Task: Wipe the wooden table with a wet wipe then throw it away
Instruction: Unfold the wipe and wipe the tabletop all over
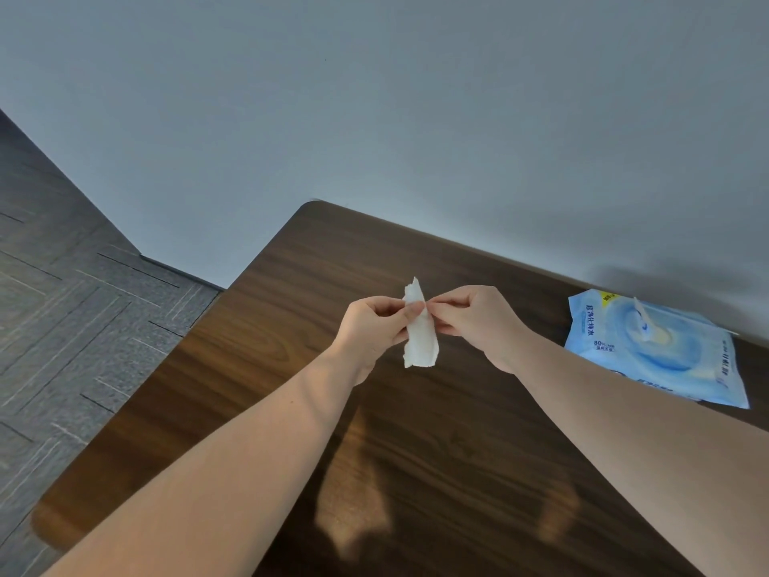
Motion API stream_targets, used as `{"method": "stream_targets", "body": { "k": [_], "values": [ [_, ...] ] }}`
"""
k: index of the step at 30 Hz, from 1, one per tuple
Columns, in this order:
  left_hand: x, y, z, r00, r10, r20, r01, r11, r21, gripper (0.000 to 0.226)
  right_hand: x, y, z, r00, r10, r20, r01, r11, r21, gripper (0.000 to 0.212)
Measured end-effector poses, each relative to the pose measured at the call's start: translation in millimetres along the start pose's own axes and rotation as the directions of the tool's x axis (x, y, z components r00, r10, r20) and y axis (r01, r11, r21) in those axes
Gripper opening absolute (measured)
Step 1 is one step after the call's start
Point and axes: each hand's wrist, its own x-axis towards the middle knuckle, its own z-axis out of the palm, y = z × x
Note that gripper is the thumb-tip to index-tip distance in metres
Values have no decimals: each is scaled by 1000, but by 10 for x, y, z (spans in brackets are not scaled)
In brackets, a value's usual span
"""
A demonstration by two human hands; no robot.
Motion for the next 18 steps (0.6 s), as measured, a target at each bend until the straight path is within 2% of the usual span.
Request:
{"method": "stream_targets", "body": {
  "k": [3, 7, 10, 15, 18],
  "values": [
    [-9, -7, -33, 1000, -19, -3, 19, 999, -34, 19, -16, 3, 38, 999, -11, 36, 10, 1000, 22, 17],
    [-14, -30, -78, 998, -36, 44, 40, 995, -86, 25, 8, -20, 81, 999, -37, -29, 36, 999, -34, 17],
    [-20, -44, -92, 998, -43, 37, 47, 991, -123, 19, 35, -38, 120, 997, 15, -72, -12, 999, 39, 16],
    [-5, -53, -108, 994, -62, -92, 53, 994, -91, 15, 114, -20, 227, 973, 143, -183, -114, 980, 164, 9],
    [72, -132, -210, 971, -85, -223, 99, 994, 52, 21, 203, -67, 191, 908, 249, -337, -130, 932, 339, 11]
  ]
}}
